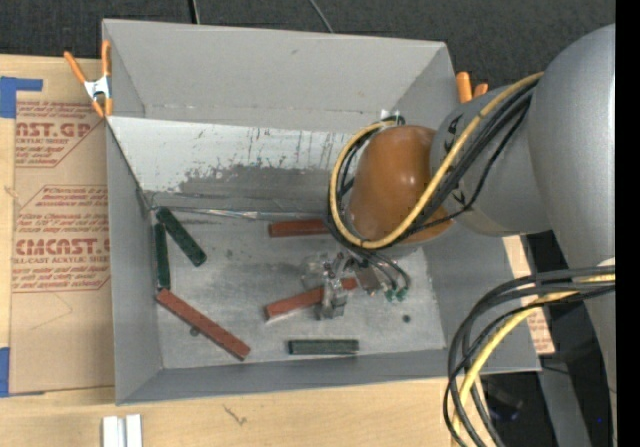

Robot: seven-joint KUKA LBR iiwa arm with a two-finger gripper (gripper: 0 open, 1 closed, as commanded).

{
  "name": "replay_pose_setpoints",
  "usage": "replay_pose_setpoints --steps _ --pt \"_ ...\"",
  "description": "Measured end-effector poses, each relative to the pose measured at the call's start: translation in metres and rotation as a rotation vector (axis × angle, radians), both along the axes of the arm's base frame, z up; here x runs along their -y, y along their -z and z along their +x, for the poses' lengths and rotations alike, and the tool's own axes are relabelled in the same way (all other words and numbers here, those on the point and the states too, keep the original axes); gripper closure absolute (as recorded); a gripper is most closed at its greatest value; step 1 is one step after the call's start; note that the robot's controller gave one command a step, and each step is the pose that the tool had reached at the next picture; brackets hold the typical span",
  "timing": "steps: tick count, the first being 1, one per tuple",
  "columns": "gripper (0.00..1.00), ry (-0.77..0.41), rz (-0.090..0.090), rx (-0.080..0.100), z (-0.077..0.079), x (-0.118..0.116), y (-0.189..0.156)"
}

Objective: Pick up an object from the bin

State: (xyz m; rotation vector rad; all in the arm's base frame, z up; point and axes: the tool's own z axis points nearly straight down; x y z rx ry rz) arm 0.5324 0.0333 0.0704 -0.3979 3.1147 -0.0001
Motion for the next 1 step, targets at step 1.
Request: replay_pose_setpoints --steps 1 --pt "1.00 -0.034 0.000 0.003 0.0178 -0.0070 -0.1447"
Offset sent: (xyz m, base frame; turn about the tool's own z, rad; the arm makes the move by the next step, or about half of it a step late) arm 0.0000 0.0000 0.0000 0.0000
